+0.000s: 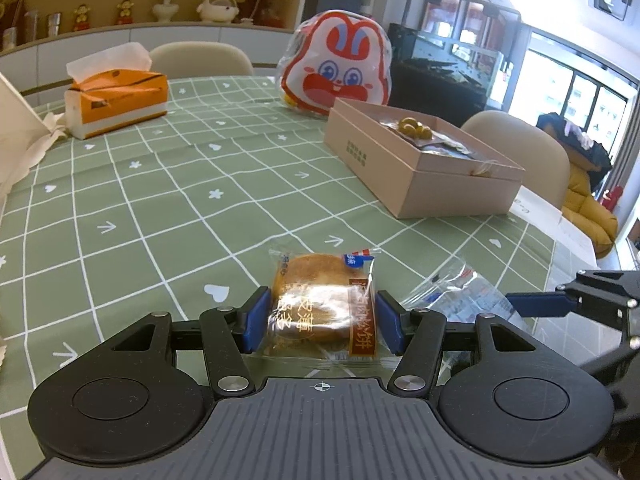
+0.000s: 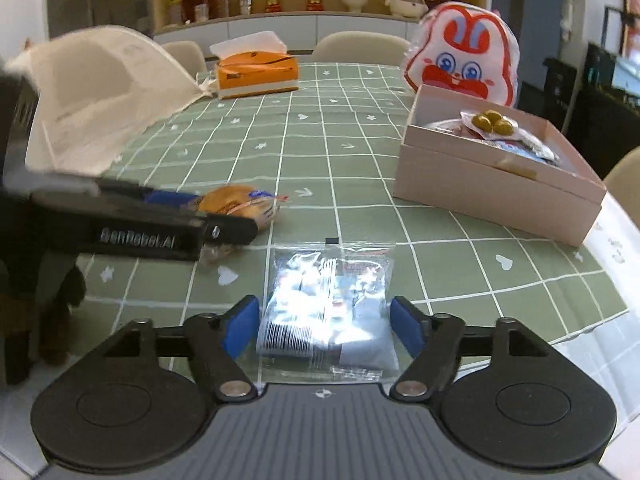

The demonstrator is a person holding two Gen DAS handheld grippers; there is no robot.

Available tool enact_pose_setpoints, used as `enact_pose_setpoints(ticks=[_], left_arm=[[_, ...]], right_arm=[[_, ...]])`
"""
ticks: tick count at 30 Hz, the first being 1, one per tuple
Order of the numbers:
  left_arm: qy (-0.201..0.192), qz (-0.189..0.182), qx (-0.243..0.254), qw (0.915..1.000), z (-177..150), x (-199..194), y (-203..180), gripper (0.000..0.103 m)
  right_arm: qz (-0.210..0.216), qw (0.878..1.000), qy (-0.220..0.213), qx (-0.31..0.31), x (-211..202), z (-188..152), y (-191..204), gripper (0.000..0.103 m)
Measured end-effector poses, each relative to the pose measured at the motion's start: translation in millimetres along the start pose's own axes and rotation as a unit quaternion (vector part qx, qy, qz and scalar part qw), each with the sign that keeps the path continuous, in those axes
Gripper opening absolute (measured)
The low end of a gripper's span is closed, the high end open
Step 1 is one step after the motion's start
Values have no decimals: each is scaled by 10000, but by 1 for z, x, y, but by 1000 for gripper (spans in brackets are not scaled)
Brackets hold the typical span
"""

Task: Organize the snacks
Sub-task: 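Grasp the clear blue-printed candy bag with the right tool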

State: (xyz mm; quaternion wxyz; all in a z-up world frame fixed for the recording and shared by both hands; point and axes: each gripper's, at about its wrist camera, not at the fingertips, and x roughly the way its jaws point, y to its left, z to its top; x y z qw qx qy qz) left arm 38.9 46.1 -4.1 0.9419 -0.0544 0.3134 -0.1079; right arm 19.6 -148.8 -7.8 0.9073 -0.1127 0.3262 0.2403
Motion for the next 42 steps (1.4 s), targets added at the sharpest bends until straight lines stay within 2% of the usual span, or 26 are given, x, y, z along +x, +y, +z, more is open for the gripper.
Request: enact_pose_setpoints(ticks=[3, 6, 10, 14, 16, 24, 29, 32, 35, 36, 37, 39, 42], left_arm=[[0, -1, -1, 10000, 0, 0, 0, 62], [-11, 11, 3, 10000, 0, 0, 0, 63], [-7, 17, 15, 10000, 0, 1, -1, 63], [-7, 23, 19, 10000, 0, 1, 0, 62], [-9, 21, 15, 10000, 0, 1, -1, 62], [-10, 22, 16, 10000, 0, 1, -1, 62], [-7, 31, 27, 10000, 0, 1, -1, 63], [-7, 35, 32, 10000, 0, 1, -1, 62], [-5, 49, 53, 10000, -1, 1, -2, 63], [-5, 49, 52, 10000, -1, 1, -2, 62], [-6, 47, 49, 10000, -1, 1, -2, 63], [-7, 50, 51, 10000, -1, 2, -2, 63], [6, 62, 100, 9999, -1, 1, -3, 62]], right_arm=[[-163, 9997, -98, -125, -4, -4, 1, 80], [-201, 9998, -87, 19, -6, -6, -8, 83], [109, 9989, 40, 451, -3, -7, -26, 89], [98, 9994, 96, 312, -1, -8, -21, 93], [205, 9992, 217, 249, 0, -9, -19, 103], [390, 9981, 459, 95, 1, -2, -22, 103], [142, 9994, 320, 80, 10, 5, -20, 102], [279, 9991, 310, 124, 17, 10, -21, 102], [246, 9992, 277, 163, 18, 14, -22, 94], [267, 9992, 255, 120, 16, 14, -21, 87], [300, 9992, 231, 85, 14, 14, -20, 76], [348, 9991, 225, -14, 7, 13, -18, 63], [265, 9993, 181, -178, -2, 9, -17, 61]])
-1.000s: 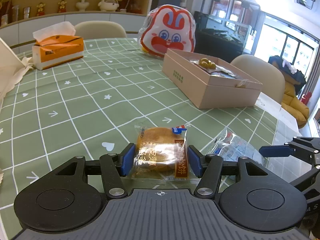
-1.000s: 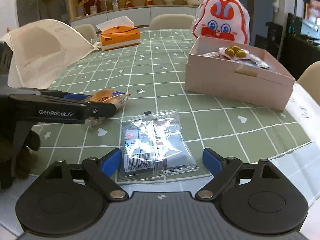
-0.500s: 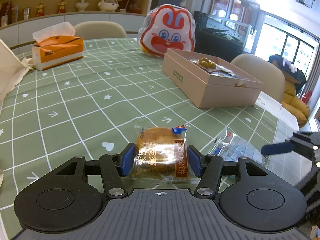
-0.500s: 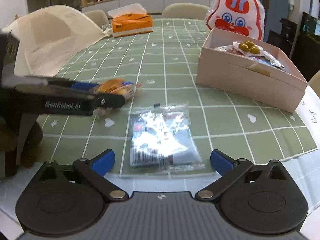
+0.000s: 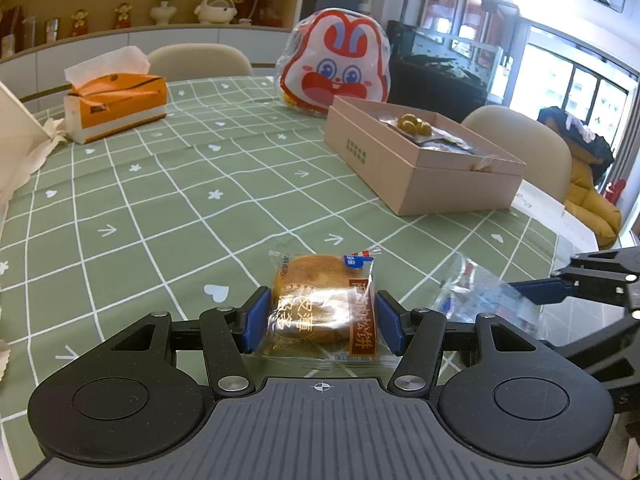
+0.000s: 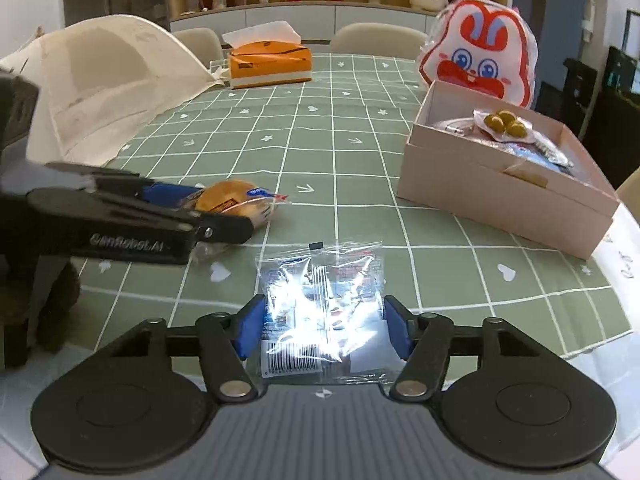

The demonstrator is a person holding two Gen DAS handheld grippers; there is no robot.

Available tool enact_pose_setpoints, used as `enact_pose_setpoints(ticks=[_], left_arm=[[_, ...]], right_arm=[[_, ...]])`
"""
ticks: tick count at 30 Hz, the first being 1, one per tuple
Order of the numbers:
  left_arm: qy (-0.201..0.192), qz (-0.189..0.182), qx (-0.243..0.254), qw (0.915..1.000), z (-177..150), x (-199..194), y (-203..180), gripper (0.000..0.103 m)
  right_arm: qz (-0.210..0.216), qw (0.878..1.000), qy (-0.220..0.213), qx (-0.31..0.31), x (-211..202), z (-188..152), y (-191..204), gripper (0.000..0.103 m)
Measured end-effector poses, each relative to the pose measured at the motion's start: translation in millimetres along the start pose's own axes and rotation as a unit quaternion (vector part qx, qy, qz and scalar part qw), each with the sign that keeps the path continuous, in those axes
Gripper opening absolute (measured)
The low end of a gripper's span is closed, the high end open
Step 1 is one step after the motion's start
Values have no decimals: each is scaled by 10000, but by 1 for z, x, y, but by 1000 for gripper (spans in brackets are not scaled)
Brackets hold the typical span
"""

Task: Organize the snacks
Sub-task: 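Grasp the clear blue-printed candy bag with the right tool, then carry bun packet and candy bag into the pink box, open both tools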

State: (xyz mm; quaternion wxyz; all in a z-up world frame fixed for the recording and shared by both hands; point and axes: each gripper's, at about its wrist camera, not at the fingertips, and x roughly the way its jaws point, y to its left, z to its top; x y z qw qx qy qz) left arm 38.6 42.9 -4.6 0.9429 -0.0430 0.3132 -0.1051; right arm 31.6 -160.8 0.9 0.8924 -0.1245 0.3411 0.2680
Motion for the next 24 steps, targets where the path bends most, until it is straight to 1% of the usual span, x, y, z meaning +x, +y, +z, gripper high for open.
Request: enact_pose_setpoints(ticks=[4, 8, 12, 15, 18, 21, 24], left_arm=[[125, 10, 66, 9999, 3, -3, -5, 62], [253, -126, 124, 9995, 1, -13, -18, 61], [250, -136, 414, 9987, 1, -26, -41, 61], [123, -163, 579, 9981, 15, -36, -61, 61], [-96, -243, 720, 9971, 48, -44, -81, 61], [-525, -117, 996, 9936, 86, -47, -102, 61], [-825, -114, 1047, 9910, 122, -39, -116, 61]], right_arm=[[-48, 10000, -64, 35, -11, -6, -9, 61], [-172, 9995, -239, 142, -24, -8, -22, 61], [-215, 9984, -497, 164, -46, -12, -35, 60], [-278, 9967, -741, 152, -67, -7, -49, 60], [-443, 9921, -1172, 98, -96, 18, -69, 60], [-667, 9828, -1721, 66, -128, 59, -95, 60], [-888, 9750, -2018, 287, -145, 102, -128, 61]])
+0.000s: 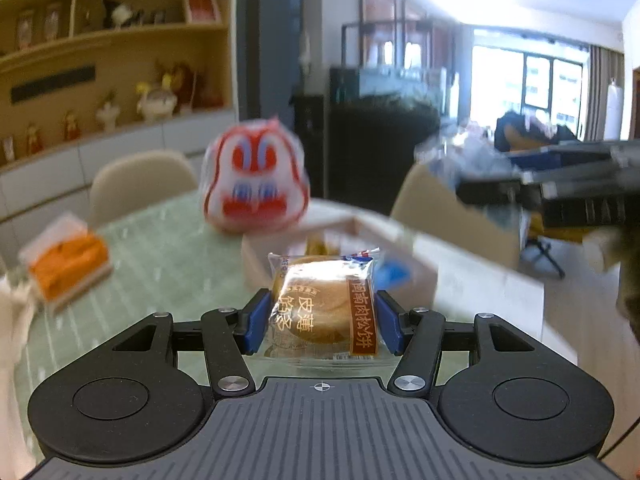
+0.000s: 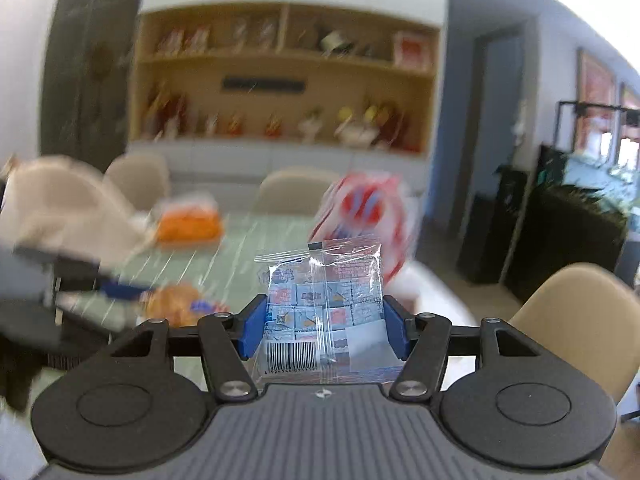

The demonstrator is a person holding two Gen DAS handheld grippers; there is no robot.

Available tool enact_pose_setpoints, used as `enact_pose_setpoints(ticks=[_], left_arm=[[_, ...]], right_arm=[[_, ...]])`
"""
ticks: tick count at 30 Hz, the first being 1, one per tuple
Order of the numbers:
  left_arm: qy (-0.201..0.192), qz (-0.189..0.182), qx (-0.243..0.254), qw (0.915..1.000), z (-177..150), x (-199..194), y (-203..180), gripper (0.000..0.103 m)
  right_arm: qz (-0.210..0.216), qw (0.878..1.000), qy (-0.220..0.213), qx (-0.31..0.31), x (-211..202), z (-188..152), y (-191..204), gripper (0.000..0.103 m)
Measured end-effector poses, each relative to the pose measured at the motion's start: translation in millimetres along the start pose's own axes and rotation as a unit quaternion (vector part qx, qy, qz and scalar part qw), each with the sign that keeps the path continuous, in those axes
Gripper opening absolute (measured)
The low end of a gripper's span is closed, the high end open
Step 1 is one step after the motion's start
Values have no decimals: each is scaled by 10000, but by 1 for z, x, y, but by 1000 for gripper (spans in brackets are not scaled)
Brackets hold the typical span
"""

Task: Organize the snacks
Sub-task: 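Carry bun packet and candy bag into the pink box, open both tools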

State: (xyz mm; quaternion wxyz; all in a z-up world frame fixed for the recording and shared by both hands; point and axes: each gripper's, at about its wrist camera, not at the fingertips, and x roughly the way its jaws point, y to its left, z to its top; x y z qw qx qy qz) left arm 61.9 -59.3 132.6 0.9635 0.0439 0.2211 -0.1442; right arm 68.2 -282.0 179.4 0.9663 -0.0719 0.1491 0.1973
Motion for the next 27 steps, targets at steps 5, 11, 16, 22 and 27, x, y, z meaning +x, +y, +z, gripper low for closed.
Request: enact_pose_setpoints(ticks=[5, 11, 16, 22, 27], left_arm=[[-207, 79, -59, 9997, 38, 46, 1, 61], [264, -606, -1246, 9900, 43, 143, 35, 62], [1281, -767, -1317, 9800, 9, 224, 41, 62], [1066, -233, -375, 9933, -4, 216, 31, 63], [879, -128, -43, 9960, -2, 202, 28, 62]], right_arm=[[-113, 9987, -24, 505, 34, 30, -44, 61], [10, 9948, 412, 928, 98, 17, -76, 61], [317, 9869, 1046, 1185, 166, -6, -80, 61], [360, 9713, 2042, 1161, 256, -41, -56, 61], [222, 9708, 2171, 1001, 281, -58, -41, 61]])
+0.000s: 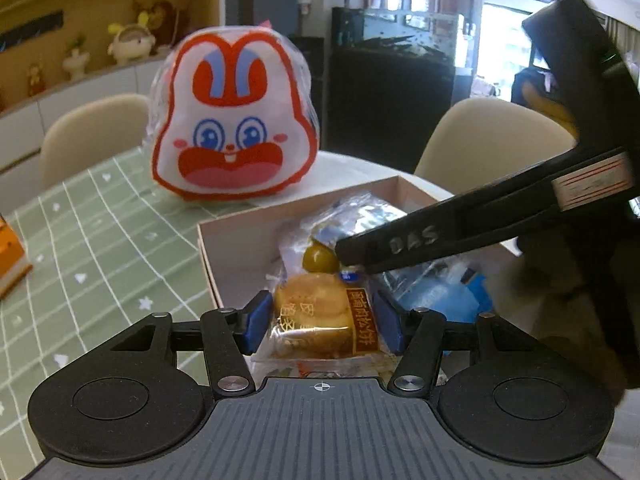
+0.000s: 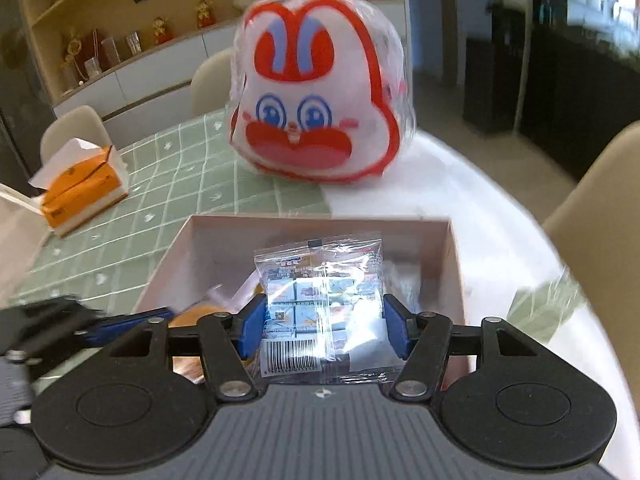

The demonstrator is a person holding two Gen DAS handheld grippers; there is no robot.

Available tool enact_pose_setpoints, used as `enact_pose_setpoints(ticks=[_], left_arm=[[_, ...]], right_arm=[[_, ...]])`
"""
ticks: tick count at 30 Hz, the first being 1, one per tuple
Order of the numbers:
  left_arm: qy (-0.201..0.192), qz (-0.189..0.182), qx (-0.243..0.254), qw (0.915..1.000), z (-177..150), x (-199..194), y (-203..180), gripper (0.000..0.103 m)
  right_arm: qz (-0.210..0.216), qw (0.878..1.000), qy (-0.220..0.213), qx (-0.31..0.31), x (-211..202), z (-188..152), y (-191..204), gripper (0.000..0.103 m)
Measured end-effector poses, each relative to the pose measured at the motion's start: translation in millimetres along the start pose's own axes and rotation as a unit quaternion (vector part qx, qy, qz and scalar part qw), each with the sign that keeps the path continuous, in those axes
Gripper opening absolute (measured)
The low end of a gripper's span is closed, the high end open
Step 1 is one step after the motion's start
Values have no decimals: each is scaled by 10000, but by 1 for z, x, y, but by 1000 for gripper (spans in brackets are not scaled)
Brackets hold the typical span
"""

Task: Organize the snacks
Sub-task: 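Carry bun packet and candy bag into the pink box, open both tools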

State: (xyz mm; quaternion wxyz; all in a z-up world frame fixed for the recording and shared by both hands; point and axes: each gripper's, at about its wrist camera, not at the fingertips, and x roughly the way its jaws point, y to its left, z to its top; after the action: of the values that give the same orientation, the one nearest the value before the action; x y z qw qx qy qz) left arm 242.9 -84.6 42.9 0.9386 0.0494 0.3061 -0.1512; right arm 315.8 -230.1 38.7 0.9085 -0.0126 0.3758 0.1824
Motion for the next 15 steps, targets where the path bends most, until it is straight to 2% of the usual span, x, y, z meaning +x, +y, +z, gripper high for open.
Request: enact_pose_setpoints(ticks=[5, 9, 12, 15], left_arm=[[-186, 19, -70, 9998, 8, -9, 2, 62], [-354, -52, -275, 9990, 8, -22, 6, 61], [-596, -106, -617, 9963, 3, -43, 13, 61], [-915, -101, -1057, 9901, -5, -74, 22, 61]], right_arm=[[390, 9991, 91, 122, -11, 1, -6, 64], [620, 9974, 69, 363, -25, 0, -6, 70], [530, 9973, -181, 468, -43, -4, -4, 70], [347, 9965, -601, 456, -75, -12, 3, 71]])
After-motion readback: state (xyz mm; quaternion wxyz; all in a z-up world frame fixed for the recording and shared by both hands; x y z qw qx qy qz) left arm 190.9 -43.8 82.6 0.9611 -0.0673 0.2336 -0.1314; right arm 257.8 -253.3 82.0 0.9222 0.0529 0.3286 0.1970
